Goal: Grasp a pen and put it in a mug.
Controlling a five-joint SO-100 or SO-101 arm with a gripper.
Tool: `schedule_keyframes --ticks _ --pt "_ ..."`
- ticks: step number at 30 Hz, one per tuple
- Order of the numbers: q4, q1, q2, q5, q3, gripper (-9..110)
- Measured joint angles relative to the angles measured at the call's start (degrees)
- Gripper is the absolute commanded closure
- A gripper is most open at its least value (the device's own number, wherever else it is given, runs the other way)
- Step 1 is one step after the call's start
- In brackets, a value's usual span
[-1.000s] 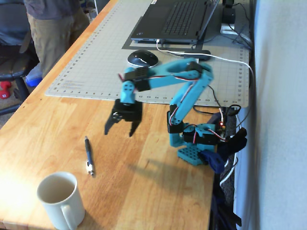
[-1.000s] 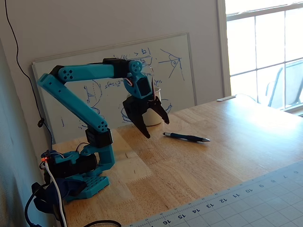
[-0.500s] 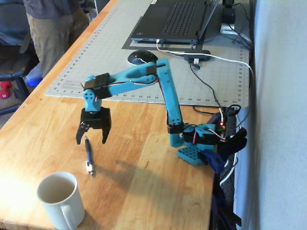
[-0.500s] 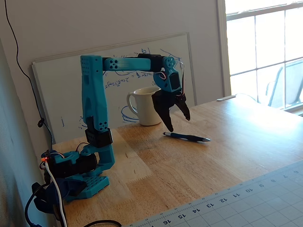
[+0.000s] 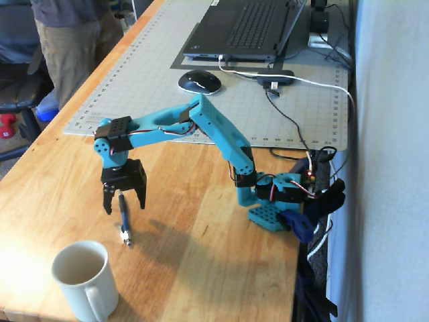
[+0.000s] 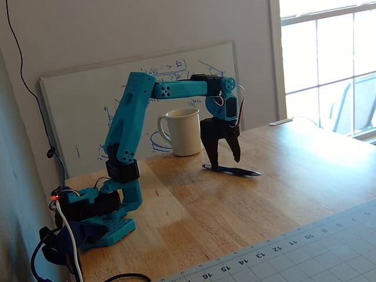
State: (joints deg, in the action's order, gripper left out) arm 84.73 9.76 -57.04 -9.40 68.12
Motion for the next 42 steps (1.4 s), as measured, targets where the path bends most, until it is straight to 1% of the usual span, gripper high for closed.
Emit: schedule_keyframes --ticks 8,20,23,34,37,42 --pt "0.0 0.0 5.0 0.0 -3.6 69" --pt "0.2 0.0 5.6 0.0 -4.1 70" --pt "0.2 0.0 5.8 0.0 -4.1 74" --pt "0.1 0.0 6.1 0.0 -5.2 99" --pt "0.1 0.0 6.2 -0.1 -5.2 102" --pt "0.2 0.0 6.2 -0.3 -5.2 101"
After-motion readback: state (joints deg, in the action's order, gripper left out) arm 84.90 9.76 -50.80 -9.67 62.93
